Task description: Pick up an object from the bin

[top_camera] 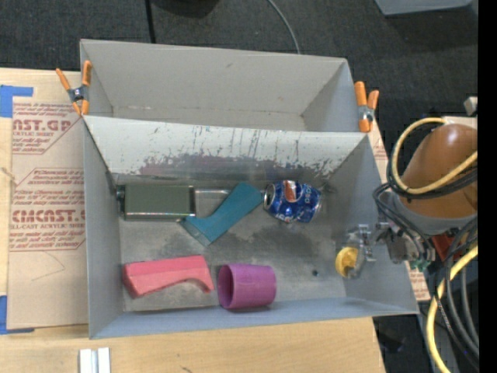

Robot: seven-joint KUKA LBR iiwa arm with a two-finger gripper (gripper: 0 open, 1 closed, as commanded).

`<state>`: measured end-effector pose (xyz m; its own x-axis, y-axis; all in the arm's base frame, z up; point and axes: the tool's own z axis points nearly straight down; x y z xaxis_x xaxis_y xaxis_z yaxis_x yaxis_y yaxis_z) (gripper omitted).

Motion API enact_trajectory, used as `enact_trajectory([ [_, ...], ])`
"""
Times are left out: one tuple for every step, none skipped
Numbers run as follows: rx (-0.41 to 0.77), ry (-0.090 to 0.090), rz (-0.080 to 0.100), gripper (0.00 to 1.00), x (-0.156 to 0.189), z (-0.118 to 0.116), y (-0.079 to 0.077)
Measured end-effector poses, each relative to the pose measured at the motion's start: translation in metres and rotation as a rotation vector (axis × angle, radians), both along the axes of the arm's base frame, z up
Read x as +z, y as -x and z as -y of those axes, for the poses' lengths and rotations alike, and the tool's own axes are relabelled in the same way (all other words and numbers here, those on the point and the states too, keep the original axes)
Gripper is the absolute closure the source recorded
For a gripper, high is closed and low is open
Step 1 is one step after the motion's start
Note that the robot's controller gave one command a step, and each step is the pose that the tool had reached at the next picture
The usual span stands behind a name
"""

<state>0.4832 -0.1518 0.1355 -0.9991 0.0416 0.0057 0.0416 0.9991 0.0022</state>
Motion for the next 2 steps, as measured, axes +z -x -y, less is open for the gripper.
enact_trajectory([
  [0.000, 0.000, 0.001, 1.00, 0.014, 0.000, -0.001],
  [0.000, 0.001, 0.001, 1.00, 0.024, 0.000, -0.001],
])
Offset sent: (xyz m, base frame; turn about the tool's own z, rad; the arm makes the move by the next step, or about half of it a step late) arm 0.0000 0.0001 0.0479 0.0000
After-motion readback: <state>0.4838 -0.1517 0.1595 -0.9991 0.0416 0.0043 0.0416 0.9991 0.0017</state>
